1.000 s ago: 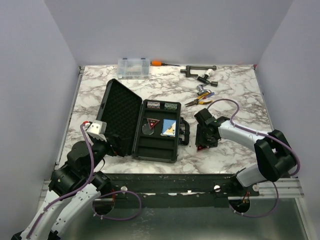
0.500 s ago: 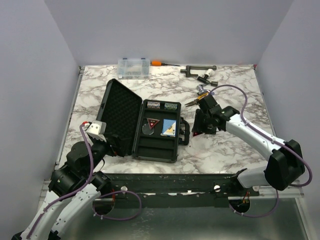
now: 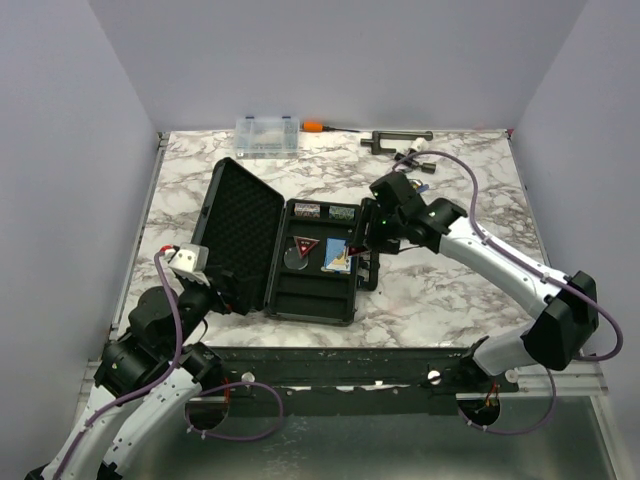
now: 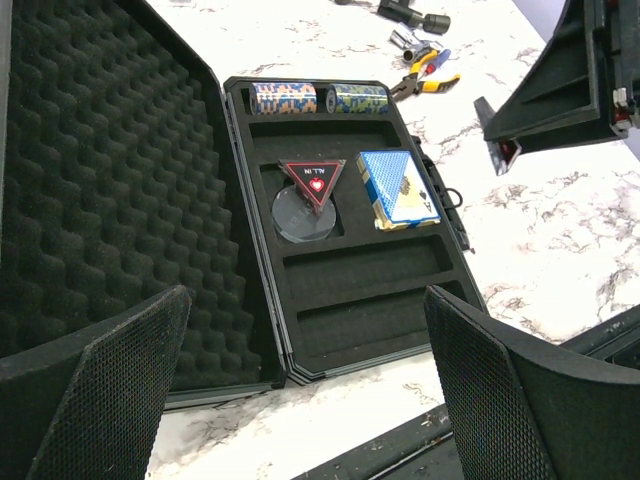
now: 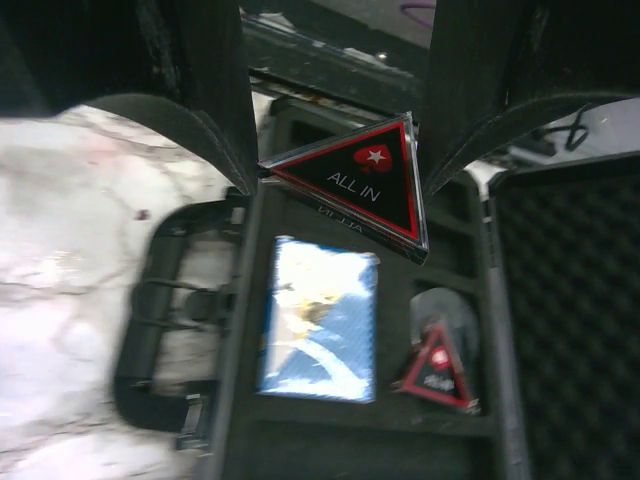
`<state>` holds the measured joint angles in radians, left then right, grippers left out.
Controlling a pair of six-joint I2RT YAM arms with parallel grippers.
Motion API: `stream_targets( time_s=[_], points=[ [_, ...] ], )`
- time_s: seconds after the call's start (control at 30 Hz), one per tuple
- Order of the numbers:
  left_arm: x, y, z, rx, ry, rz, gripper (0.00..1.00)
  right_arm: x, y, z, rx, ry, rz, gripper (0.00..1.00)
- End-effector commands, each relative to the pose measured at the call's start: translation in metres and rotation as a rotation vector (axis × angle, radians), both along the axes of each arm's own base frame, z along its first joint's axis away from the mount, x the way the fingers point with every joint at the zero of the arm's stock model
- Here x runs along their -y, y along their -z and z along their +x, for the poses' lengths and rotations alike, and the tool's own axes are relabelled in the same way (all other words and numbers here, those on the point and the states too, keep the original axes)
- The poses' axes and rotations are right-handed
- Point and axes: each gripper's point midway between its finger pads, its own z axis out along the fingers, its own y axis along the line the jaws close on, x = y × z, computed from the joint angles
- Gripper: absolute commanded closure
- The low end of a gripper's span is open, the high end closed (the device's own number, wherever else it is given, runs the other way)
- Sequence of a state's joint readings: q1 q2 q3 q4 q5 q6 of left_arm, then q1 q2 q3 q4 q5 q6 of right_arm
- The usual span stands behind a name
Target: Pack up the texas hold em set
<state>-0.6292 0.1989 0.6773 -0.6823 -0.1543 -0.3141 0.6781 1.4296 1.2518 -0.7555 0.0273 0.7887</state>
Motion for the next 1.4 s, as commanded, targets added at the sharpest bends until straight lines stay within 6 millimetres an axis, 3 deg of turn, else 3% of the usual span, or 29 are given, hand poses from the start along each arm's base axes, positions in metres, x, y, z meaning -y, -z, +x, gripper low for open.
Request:
stream_targets(
  time_s=[0.0, 0.1, 0.2, 0.33, 0.47, 0.73, 0.93, 1.37],
  points=[
    [-0.005, -0.002, 0.0, 0.021, -0.02, -0.003, 0.02, -0.052, -0.025, 0.003, 0.036, 0.044, 0.147, 0.64],
    [-0.005, -0.002, 0.0, 0.022, -0.021, -0.005, 0.02, -0.081, -0.035, -0.001, 0.068, 0.053, 0.231, 0.71],
    [-0.006, -0.002, 0.001, 0.02, -0.028, -0.003, 0.02, -0.103, -0.032, -0.004, 0.044, 0.058, 0.264, 0.76],
    [-0.007, -0.001, 0.001, 0.018, -0.035, -0.002, 0.02, -0.123, -0.025, -0.008, 0.027, 0.062, 0.263, 0.77],
    [-0.008, -0.001, 0.002, 0.017, -0.04, -0.002, 0.02, -0.136, -0.02, -0.009, 0.023, 0.08, 0.294, 0.72],
    [-0.01, -0.001, 0.001, 0.017, -0.049, -0.003, 0.02, -0.136, 0.019, -0.002, -0.052, 0.198, 0.203, 0.75],
    [-0.01, -0.002, 0.001, 0.021, -0.05, -0.006, 0.01, -0.119, 0.05, 0.006, -0.116, 0.359, 0.029, 0.75],
    [-0.012, -0.004, 0.0, 0.034, -0.054, -0.015, 0.02, -0.106, 0.083, 0.001, -0.214, 0.499, -0.115, 0.74]
  ],
)
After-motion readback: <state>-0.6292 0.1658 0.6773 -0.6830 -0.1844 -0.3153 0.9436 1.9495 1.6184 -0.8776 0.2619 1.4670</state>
